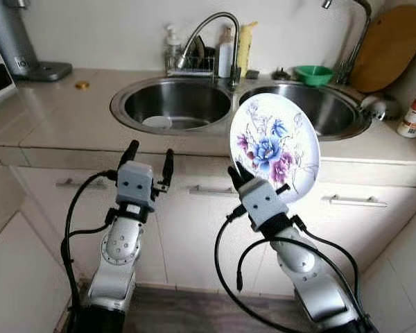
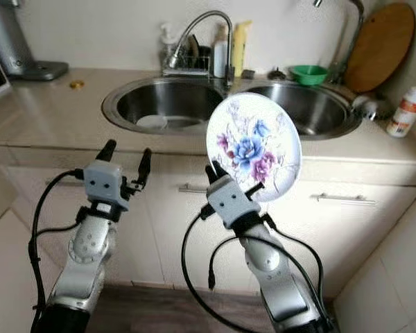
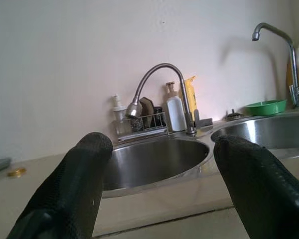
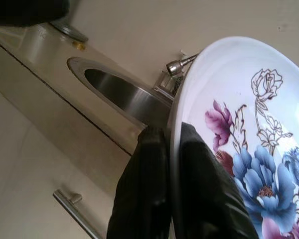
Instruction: Kitchen organization
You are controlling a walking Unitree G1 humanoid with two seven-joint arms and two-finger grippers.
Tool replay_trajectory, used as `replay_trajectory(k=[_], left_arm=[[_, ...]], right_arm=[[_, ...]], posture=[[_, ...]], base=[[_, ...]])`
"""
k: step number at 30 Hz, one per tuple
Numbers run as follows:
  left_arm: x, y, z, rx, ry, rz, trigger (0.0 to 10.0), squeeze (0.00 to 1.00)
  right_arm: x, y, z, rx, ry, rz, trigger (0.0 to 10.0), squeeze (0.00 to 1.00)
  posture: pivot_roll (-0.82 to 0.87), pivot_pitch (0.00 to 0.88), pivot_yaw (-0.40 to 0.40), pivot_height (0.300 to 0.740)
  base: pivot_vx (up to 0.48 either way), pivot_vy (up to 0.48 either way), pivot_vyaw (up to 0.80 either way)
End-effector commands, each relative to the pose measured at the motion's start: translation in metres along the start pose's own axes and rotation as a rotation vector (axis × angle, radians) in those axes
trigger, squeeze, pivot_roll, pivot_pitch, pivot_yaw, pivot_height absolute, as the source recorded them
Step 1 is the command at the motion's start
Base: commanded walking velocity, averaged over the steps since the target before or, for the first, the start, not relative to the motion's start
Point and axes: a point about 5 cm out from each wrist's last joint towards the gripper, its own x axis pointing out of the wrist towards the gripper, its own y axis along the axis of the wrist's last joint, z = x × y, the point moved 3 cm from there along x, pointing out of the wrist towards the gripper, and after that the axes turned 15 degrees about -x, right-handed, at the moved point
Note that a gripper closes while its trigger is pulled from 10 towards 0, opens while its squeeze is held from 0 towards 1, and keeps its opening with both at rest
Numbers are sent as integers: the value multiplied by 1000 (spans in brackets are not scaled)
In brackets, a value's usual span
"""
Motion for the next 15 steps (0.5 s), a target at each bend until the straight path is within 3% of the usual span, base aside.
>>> replay_trajectory(k=[1, 3, 15], left_arm=[[-1, 2, -9, 27, 14, 0, 10000, 0], [0, 2, -8, 26, 11, -1, 10000, 0], [0, 2, -8, 27, 11, -1, 10000, 0]], right_arm=[[5, 12, 2, 6, -17, 44, 10000, 0], [6, 11, 8, 41, -51, 36, 10000, 0], [8, 4, 28, 14, -172, -4, 10000, 0]], posture=[[37, 0, -2, 740], [37, 0, -2, 740], [39, 0, -4, 740]], base=[[371, 0, 800], [369, 0, 800], [346, 0, 0]])
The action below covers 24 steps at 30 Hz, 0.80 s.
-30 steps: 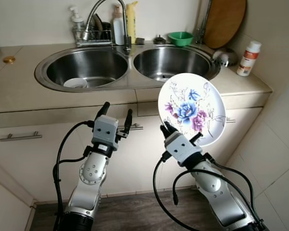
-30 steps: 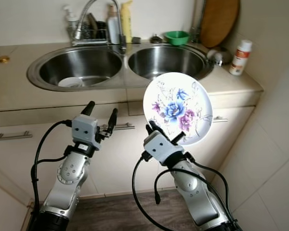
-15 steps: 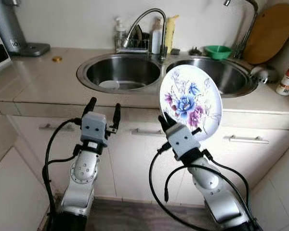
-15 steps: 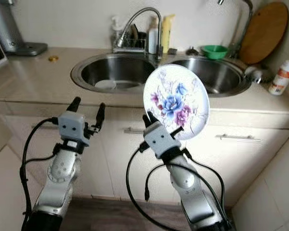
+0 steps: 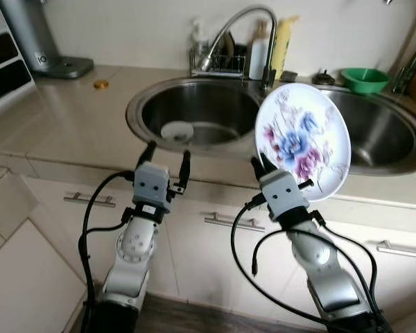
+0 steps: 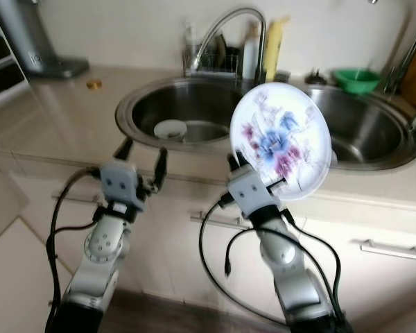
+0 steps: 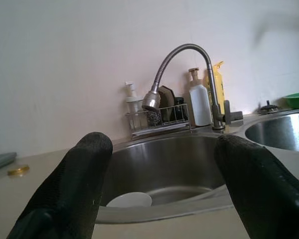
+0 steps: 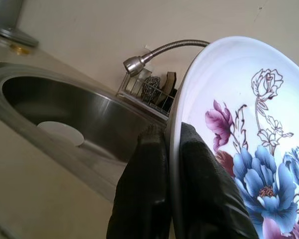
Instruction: Kitchen organization
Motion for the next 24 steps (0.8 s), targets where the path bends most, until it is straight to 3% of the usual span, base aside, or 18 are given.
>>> replay_trajectory(k=[1, 16, 19, 24], left_arm=[[0, 4, -8, 20, 14, 10, 10000, 0], [0, 3, -6, 15, 9, 4, 10000, 0], [0, 2, -8, 17, 12, 3, 10000, 0], [0, 2, -7, 18, 10, 1, 10000, 0]], right_arm=[[6, 14, 1, 30, -27, 46, 10000, 0], [8, 8, 16, 33, -102, 23, 10000, 0], [9, 3, 20, 57, -111, -1, 10000, 0], [16, 0, 27, 54, -107, 6, 10000, 0]], posture=[[38, 0, -4, 740], [41, 0, -7, 740], [41, 0, -8, 740], [45, 0, -8, 740]], base=[[311, 0, 0], [289, 0, 0], [0, 0, 0], [0, 0, -763]])
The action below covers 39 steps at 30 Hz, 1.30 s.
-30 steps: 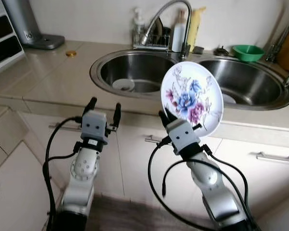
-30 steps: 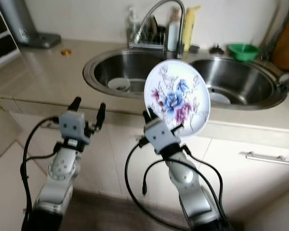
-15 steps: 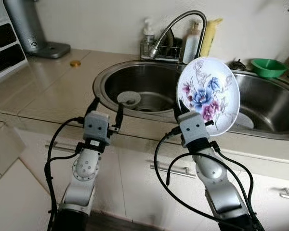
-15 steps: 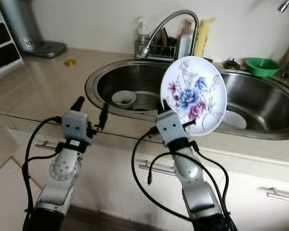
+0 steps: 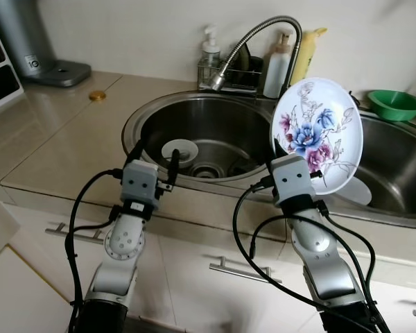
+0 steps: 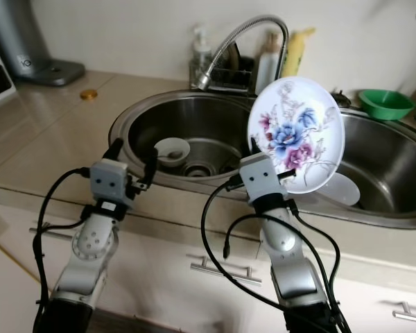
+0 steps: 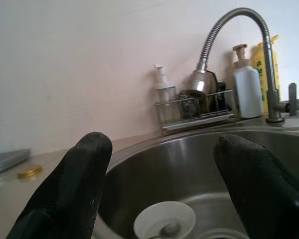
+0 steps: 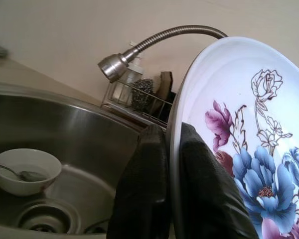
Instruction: Kitchen organization
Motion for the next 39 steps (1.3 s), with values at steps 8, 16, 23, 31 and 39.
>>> replay_trajectory(k=[8, 16, 23, 31, 39], left_arm=[[1, -2, 10, -6, -30, -10, 10000, 0], [2, -5, 13, -9, -42, -19, 10000, 0], [4, -3, 12, -3, -44, -16, 10000, 0], [2, -6, 15, -3, -44, -23, 10000, 0], [2, -7, 15, -6, -45, -26, 10000, 0]], right_arm=[[16, -23, 17, 167, -61, -128, 10000, 0], [38, -54, 11, 529, -101, -294, 10000, 0], [49, -84, 11, 708, -185, -442, 10000, 0], [28, -132, 11, 934, -306, -674, 10000, 0], [27, -142, 28, 911, -339, -708, 10000, 0]], posture=[[56, 0, -13, 740], [63, 0, -10, 740], [80, 0, -15, 740], [94, 0, -22, 740], [89, 0, -19, 740]], base=[[0, 0, -72], [0, 0, 0], [0, 0, 0], [0, 0, 0], [0, 0, 0]])
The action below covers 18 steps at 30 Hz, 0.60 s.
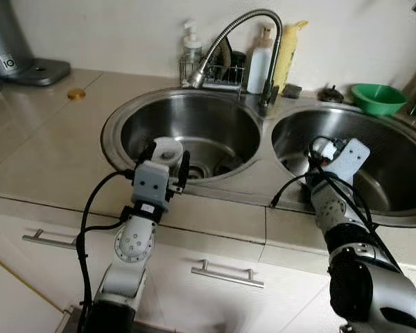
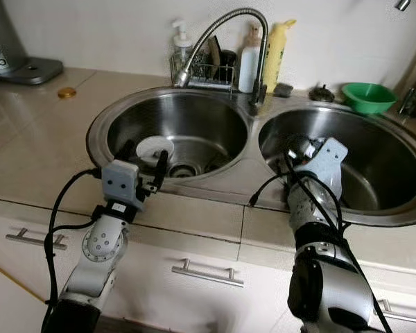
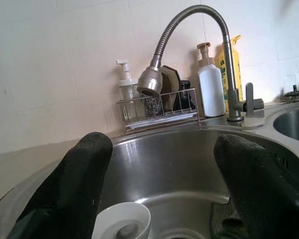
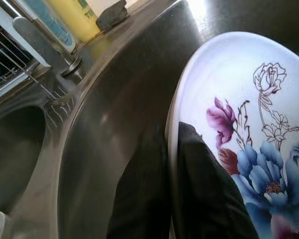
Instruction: Kitchen organization
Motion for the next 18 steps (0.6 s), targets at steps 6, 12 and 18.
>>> replay_trajectory(k=[6, 12, 18], left_arm=[[1, -1, 1, 7, 0, -5, 10000, 0], [-2, -3, -1, 7, 8, -17, 10000, 0], [-2, -4, 0, 3, 5, -23, 10000, 0]], right_arm=[[-2, -23, 8, -93, -42, -103, 10000, 0], [-3, -30, 14, -147, -105, -138, 10000, 0], [-5, -29, 30, -137, -187, -139, 10000, 1000]], posture=[[95, 0, -24, 740], [96, 0, -25, 740], [90, 0, -24, 740]], base=[[0, 0, 0], [0, 0, 0], [0, 0, 0]])
